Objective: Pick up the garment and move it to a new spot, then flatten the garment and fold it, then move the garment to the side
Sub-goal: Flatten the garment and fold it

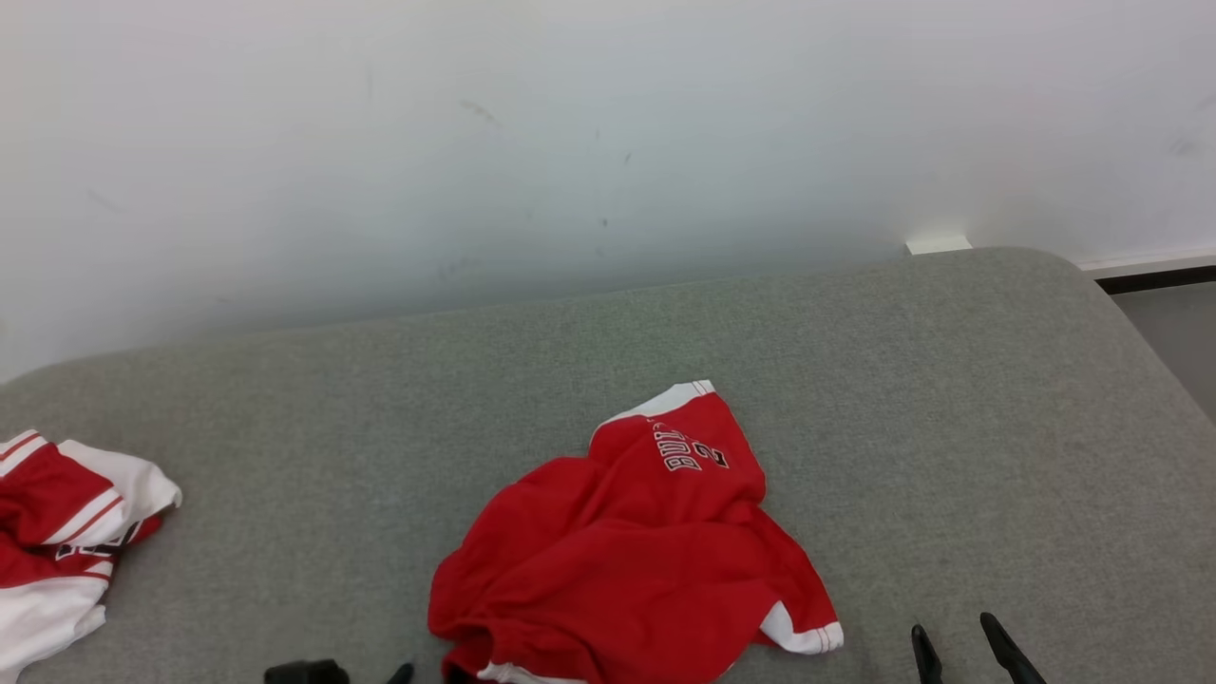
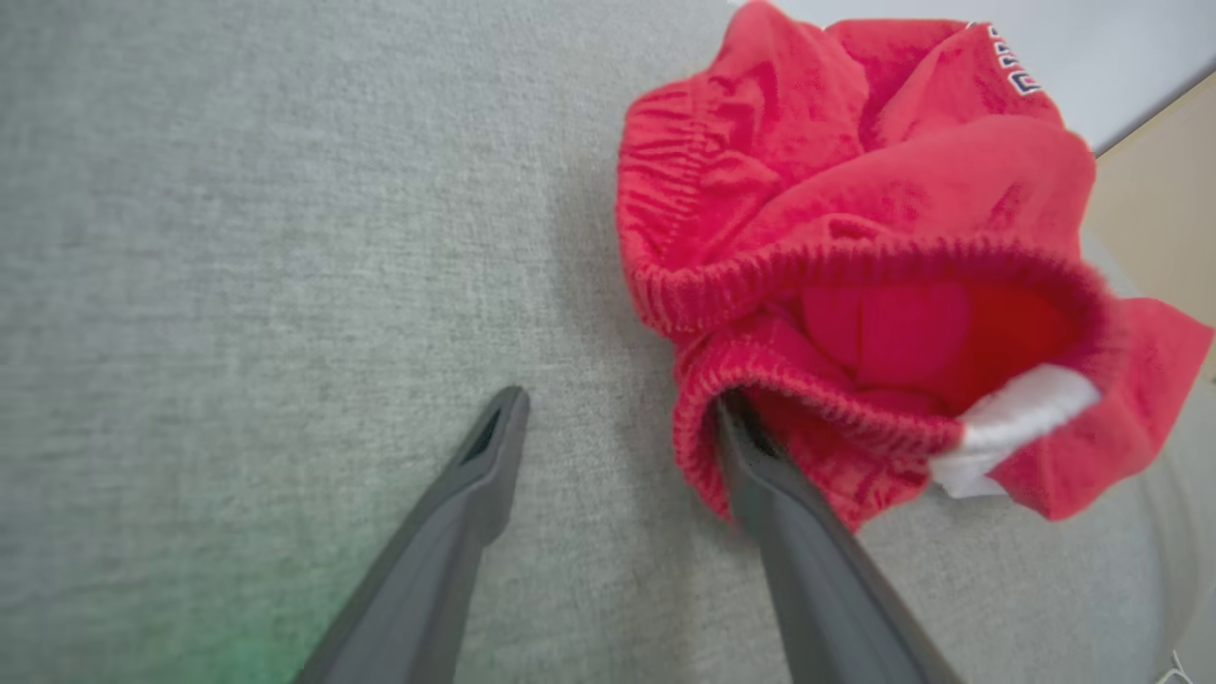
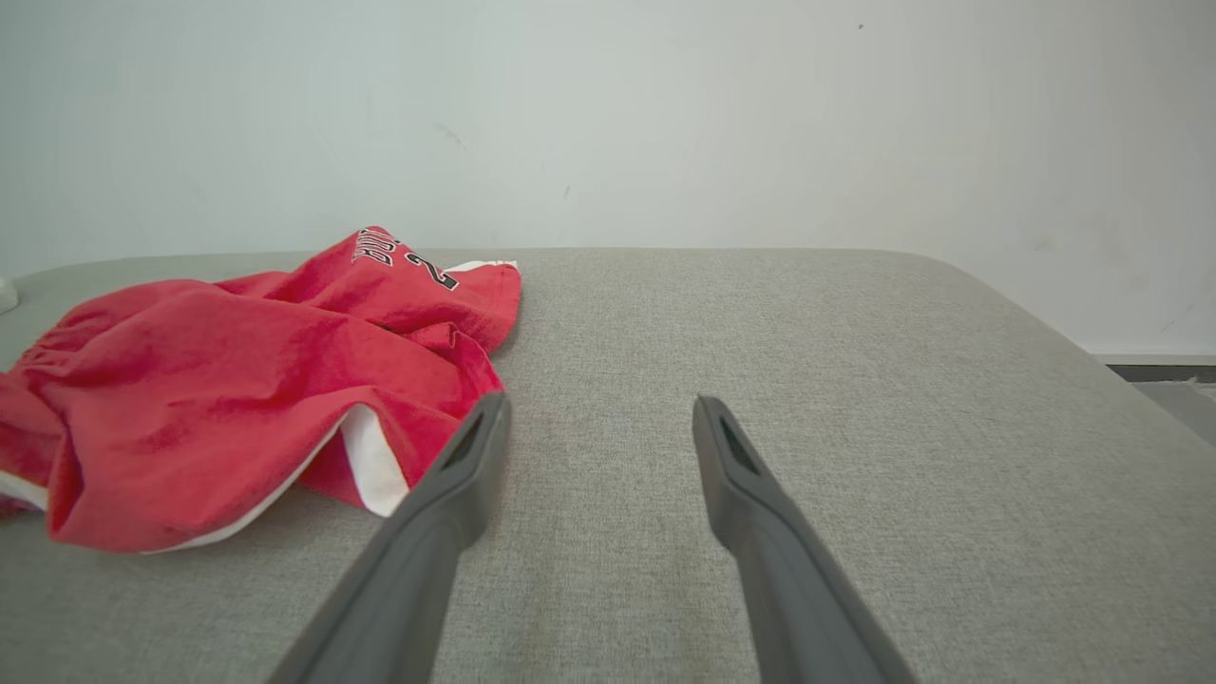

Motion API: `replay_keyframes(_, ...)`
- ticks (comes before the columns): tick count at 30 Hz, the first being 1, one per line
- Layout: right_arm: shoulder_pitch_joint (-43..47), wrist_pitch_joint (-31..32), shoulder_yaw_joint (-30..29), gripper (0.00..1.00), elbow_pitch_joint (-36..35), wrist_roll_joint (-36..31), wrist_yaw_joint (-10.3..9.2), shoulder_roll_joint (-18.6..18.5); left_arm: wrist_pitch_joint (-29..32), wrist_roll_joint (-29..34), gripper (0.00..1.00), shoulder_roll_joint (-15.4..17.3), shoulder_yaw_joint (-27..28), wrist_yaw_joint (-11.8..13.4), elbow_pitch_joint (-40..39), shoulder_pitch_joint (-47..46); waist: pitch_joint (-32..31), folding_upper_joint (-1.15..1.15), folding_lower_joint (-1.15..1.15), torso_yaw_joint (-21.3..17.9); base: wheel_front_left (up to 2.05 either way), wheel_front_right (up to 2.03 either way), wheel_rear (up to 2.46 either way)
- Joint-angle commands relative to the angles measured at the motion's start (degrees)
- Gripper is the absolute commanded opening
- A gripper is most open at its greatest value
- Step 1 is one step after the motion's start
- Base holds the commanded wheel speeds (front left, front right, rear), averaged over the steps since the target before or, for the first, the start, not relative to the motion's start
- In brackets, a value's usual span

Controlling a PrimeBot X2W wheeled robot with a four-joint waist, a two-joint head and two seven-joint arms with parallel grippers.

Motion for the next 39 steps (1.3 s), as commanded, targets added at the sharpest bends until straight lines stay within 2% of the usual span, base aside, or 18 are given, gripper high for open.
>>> replay_keyframes(1,0.54,0.06,-0.32,1.0,-0.19,-0.33,-0.17,-0.39,0.24,0.63,1.0,1.26,-0.02,1.08,0.48,2.6,-0.07,0.0,0.0,0.16,0.0,0.0,0.0)
replay_keyframes(9,1.95,0.05,-3.23,1.0,-2.0,-0.45,-0.17,-1.36,-2.49,2.76,1.0,4.9,1.53,7.18,-11.97,9.35,-0.62,0.0,0.0,2.01,0.0,0.0,0.0)
replay_keyframes(15,3.07,0.06,-5.45,1.0,-3.2,-0.65,-0.17,-1.43,-3.64,6.8,1.0,5.74,4.18,11.5,-22.81,15.14,-1.04,0.0,0.0,3.61,0.0,0.0,0.0)
replay_keyframes(21,4.01,0.06,-6.74,1.0,-4.01,-0.93,-0.17,-1.09,-3.68,16.19,1.0,3.42,10.15,13.21,-32.4,19.69,-1.25,0.0,0.0,5.18,0.0,0.0,0.0)
replay_keyframes(25,4.5,0.06,-7.14,1.0,-4.03,-1.6,-0.17,-1.02,-3.68,21.99,1.0,0.02,15.39,12.1,-36.26,22.1,-1.44,0.0,0.0,6.18,0.0,0.0,0.0)
replay_keyframes(32,4.77,0.06,-6.93,1.0,-3.3,-1.79,-0.17,-0.36,-3.68,30.25,1.0,-6.79,24.14,6.7,-37.93,24.34,-1.62,0.0,0.0,6.86,0.0,0.0,0.0)
replay_keyframes(39,4.12,0.06,-5.52,1.0,-2.6,-1.24,-0.17,0.19,-3.68,35.05,1.0,-10.4,28.79,1.8,-36.51,24.79,-1.52,0.0,0.0,6.52,0.0,0.0,0.0)
